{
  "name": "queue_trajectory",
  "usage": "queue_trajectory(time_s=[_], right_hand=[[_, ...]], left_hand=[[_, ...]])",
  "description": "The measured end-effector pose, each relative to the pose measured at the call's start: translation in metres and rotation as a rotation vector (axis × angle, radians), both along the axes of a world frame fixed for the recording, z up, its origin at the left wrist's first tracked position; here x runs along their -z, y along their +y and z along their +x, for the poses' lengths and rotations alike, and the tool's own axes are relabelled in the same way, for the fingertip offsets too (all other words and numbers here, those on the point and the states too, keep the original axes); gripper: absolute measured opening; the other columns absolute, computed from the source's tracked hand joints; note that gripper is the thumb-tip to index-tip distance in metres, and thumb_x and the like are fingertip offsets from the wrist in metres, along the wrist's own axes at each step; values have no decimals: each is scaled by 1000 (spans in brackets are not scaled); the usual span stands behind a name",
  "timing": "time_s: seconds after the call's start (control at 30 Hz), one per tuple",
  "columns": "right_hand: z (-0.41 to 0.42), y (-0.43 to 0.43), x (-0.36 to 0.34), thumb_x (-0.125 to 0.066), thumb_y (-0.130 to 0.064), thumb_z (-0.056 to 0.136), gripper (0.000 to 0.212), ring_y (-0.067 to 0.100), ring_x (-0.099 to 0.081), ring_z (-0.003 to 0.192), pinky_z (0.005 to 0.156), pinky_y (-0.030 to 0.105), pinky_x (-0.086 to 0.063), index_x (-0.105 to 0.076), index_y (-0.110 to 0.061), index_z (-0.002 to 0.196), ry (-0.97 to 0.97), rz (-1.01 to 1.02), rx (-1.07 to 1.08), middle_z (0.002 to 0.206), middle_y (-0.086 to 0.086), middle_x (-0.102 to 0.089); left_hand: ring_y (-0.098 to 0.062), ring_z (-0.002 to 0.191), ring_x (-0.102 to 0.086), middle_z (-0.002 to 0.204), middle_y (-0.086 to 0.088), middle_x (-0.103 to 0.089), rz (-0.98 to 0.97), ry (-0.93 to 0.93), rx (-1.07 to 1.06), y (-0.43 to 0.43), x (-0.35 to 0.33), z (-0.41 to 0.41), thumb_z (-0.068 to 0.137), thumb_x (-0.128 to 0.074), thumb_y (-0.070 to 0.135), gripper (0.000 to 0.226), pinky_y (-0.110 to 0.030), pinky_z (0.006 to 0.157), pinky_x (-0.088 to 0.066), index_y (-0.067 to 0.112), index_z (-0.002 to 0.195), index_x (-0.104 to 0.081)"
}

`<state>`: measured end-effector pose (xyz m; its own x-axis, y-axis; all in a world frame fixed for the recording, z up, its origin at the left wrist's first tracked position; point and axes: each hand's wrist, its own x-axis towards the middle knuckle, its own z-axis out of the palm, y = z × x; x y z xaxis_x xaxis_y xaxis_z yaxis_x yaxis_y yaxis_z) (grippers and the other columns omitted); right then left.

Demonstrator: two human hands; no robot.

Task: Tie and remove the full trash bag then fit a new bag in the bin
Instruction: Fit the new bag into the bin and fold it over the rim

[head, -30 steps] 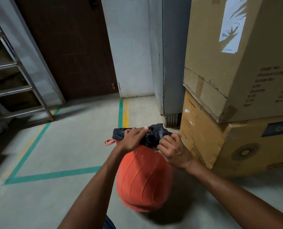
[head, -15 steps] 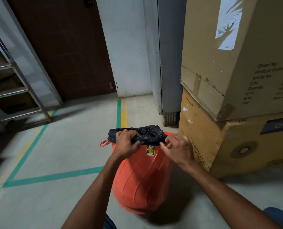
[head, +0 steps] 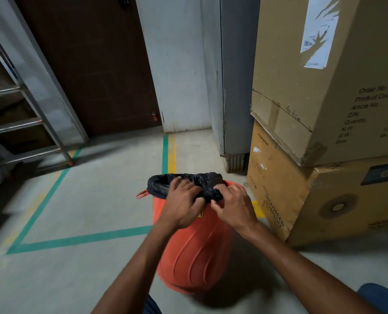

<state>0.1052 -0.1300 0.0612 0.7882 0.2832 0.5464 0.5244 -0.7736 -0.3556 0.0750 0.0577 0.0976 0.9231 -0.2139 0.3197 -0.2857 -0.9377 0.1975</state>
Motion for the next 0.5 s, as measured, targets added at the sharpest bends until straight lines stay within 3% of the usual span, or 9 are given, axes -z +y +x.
queue_trajectory(time_s=[0.1,0.2,0.27,0.33,0.4,0.5], right_hand=[[0,6,-3,-76,-18,77,41,28,-67,90,85,43,-49,-65,-23,116,9,-84,-85,88,1,-71],[13,-4,-16,-66,-51,82,49,15,-68,94,92,37,-46,-59,-33,127,56,-29,-156,99,-10,-72],[29,-14,-25,-58,-59,89,49,13,-63,105,94,39,-41,-58,-32,130,46,54,-183,114,-12,-69],[45,-18,-31,-58,-43,96,44,18,-50,124,100,43,-38,-51,-31,139,84,11,-245,136,-9,-59],[56,-11,-36,-59,-26,100,53,18,-34,137,106,37,-25,-40,-35,148,211,-102,-321,151,-9,-44],[66,10,-43,-55,-17,102,66,17,-31,136,109,38,-20,-28,-47,154,500,-248,-478,146,-10,-48]], left_hand=[[-21,92,-58,88,-4,-66,-29,68,-37,-25,2,-2,94,-28,37,29,-43,113,-30,22,80,-48],[-17,90,-51,86,3,-62,-147,62,-26,-11,7,-2,94,-19,41,39,-40,103,-31,24,78,-50],[-13,89,-47,84,8,-59,-264,67,-2,3,10,-3,94,-19,43,40,-35,96,-28,26,77,-52],[-9,88,-46,80,14,-55,-349,84,16,13,13,-4,96,-25,41,34,-35,94,-27,29,74,-48],[-9,90,-46,83,19,-54,-389,109,39,21,14,-5,96,-27,38,30,-33,96,-26,33,75,-48],[-11,90,-45,88,14,-56,-425,131,66,26,16,-5,96,-26,39,41,-29,95,-23,20,86,-61]])
